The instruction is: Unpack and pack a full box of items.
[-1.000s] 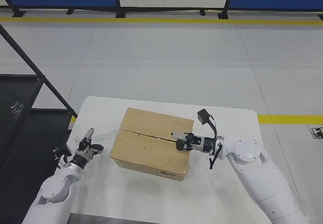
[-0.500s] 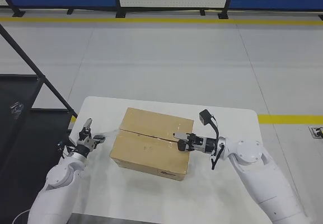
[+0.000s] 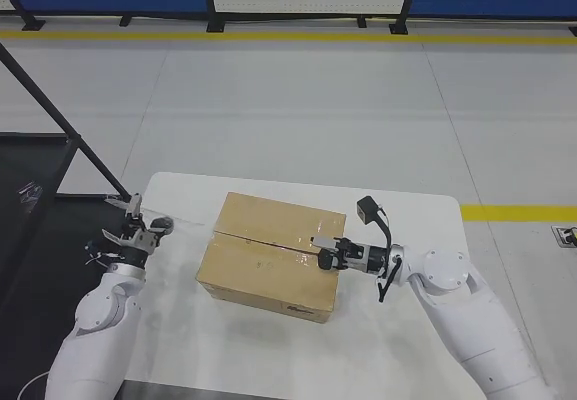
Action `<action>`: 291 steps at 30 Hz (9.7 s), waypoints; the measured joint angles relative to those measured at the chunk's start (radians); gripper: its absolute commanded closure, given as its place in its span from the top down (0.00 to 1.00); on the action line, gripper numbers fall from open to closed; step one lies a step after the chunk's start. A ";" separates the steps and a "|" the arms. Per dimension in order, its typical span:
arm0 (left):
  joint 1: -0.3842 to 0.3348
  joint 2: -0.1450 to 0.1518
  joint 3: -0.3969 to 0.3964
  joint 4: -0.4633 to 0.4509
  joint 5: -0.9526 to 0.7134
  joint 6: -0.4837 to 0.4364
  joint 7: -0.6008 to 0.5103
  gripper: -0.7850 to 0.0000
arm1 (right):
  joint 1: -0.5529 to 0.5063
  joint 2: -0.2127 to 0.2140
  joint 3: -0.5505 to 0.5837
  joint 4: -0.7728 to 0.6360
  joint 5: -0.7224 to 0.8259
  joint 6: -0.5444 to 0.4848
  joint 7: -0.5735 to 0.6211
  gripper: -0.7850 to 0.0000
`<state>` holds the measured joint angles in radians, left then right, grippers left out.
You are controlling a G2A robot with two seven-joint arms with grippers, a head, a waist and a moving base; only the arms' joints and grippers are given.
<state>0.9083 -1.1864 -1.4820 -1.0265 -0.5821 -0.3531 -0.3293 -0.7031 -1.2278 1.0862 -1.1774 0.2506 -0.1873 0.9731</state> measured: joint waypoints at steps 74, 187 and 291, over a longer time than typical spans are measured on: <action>-0.113 -0.027 -0.013 0.200 -0.005 -0.021 -0.156 1.00 | -0.015 0.007 0.005 -0.036 -0.012 0.018 -0.009 1.00; -0.013 -0.098 0.345 -0.435 0.447 0.130 -0.002 1.00 | -0.215 0.074 0.211 -0.156 0.072 -0.097 -0.068 1.00; 0.496 -0.048 -0.242 -0.765 0.339 -0.014 -0.213 1.00 | -0.005 0.026 -0.088 -0.162 -0.089 0.070 -0.200 1.00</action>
<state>1.4040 -1.2344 -1.7237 -1.7920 -0.2426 -0.3668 -0.5424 -0.7082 -1.2015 0.9985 -1.3395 0.1613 -0.1174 0.7733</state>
